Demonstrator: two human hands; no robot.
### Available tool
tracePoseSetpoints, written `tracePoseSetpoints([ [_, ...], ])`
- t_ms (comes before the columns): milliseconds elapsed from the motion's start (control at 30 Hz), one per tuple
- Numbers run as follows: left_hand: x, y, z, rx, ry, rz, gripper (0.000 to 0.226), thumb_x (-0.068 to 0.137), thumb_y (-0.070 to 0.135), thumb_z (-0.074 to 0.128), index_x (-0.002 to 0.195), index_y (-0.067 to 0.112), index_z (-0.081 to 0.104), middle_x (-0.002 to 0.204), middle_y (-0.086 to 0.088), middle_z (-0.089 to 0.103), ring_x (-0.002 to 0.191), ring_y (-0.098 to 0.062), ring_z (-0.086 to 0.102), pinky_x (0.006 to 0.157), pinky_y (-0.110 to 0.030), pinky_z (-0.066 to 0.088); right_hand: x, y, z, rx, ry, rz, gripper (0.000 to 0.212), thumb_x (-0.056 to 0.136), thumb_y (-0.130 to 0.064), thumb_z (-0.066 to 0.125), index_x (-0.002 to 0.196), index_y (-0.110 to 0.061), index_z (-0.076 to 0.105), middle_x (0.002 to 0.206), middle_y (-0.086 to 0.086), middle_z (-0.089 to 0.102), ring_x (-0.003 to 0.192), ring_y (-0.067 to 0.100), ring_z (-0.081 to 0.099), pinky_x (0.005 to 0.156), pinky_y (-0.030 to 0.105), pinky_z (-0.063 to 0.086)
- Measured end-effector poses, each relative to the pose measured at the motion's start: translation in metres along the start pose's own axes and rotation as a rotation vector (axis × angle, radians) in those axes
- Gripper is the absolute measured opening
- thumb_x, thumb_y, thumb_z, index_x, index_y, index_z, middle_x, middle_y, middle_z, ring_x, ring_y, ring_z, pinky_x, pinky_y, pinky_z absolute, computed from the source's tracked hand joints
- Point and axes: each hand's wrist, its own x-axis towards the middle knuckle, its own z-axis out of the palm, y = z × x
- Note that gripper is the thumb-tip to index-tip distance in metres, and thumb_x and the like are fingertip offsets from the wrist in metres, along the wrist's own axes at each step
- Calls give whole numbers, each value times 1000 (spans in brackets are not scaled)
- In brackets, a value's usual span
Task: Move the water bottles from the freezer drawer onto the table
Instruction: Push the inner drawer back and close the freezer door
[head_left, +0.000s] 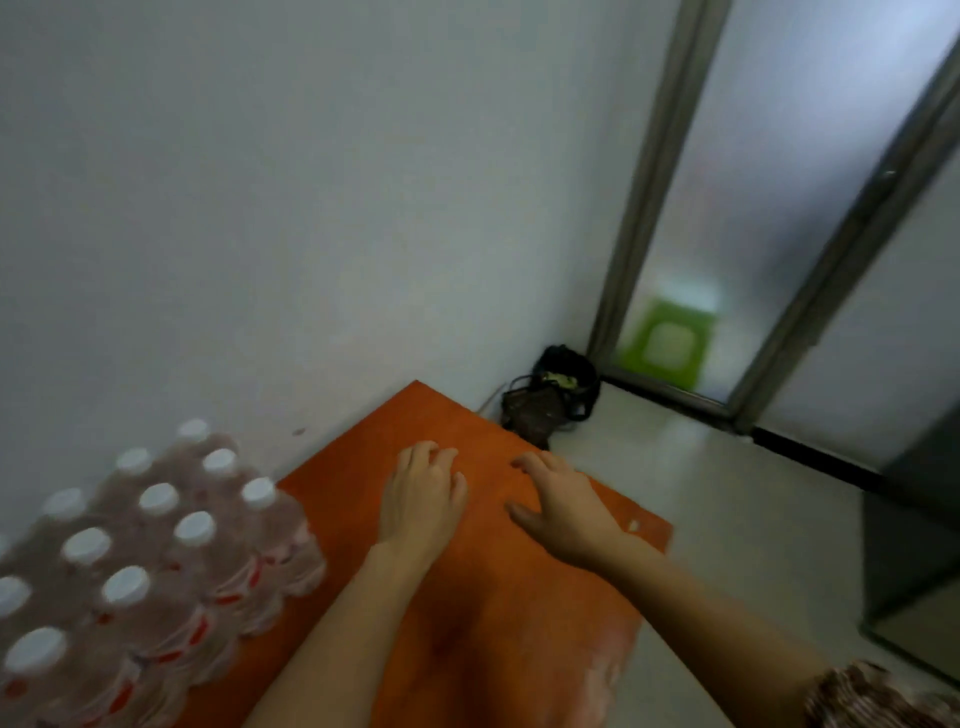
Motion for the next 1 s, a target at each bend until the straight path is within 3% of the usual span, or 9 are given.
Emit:
tracePoseSetpoints([
  [300,-6,227,82,-161,-312,373,40,96,30,42,132,16,52,134,-7,51,125,-24,42,97,-33,40,-186,168,-105,-114,221,583,51,91,-44,52,136,-22,40,138,1,46,126,19,42,104,36,38],
  [400,-16,319,110,-187,-356,503,42,94,30,44,133,16,52,133,-7,52,123,-24,45,100,-36,40,-241,223,-138,-168,254,730,52,92,-44,50,137,-21,39,138,1,45,126,20,41,103,38,37],
  [533,-44,448,150,-182,-417,687,43,93,30,46,133,15,52,128,-9,54,117,-27,49,93,-38,44,-316,303,-178,-220,254,913,54,91,-42,50,137,-18,37,137,5,43,125,25,39,101,42,36],
  [800,-105,702,217,-149,-422,926,46,93,33,48,134,13,49,136,-11,46,127,-28,41,97,-38,42,-464,478,-266,-288,187,1150,54,92,-43,49,137,-17,35,138,7,40,127,29,35,104,49,33],
  [1000,-100,845,259,-146,-395,1010,52,94,35,46,142,17,40,150,-10,33,138,-26,28,106,-38,37,-513,604,-329,-261,206,1224,55,91,-42,51,137,-16,34,141,8,38,131,29,32,109,53,27],
])
